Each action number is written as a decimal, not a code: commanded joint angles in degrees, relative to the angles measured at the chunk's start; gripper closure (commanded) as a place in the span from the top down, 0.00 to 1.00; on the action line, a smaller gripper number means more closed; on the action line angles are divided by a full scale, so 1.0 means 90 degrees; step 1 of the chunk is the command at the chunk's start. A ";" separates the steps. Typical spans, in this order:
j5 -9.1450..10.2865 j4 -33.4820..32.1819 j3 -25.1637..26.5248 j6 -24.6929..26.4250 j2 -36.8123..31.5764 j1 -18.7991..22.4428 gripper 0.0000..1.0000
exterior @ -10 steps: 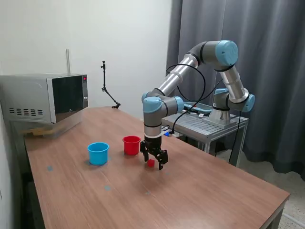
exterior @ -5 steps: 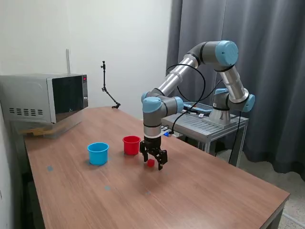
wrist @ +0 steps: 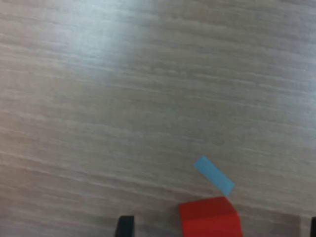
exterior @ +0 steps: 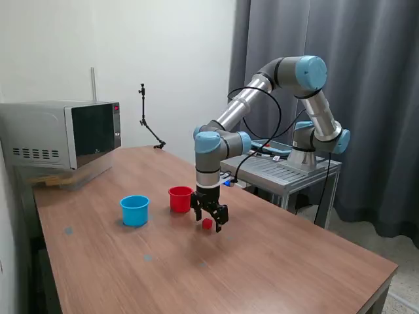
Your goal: Place red objects in the red bin, and blue objects in the blue bin.
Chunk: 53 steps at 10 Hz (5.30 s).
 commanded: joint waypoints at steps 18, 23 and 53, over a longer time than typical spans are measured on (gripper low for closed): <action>0.0028 0.0430 0.0067 0.0108 -0.0722 -0.0040 0.00; -0.0040 0.0440 0.0116 0.0117 -0.0859 -0.0069 0.00; -0.0704 0.1520 -0.0360 0.1287 -0.1718 -0.0891 1.00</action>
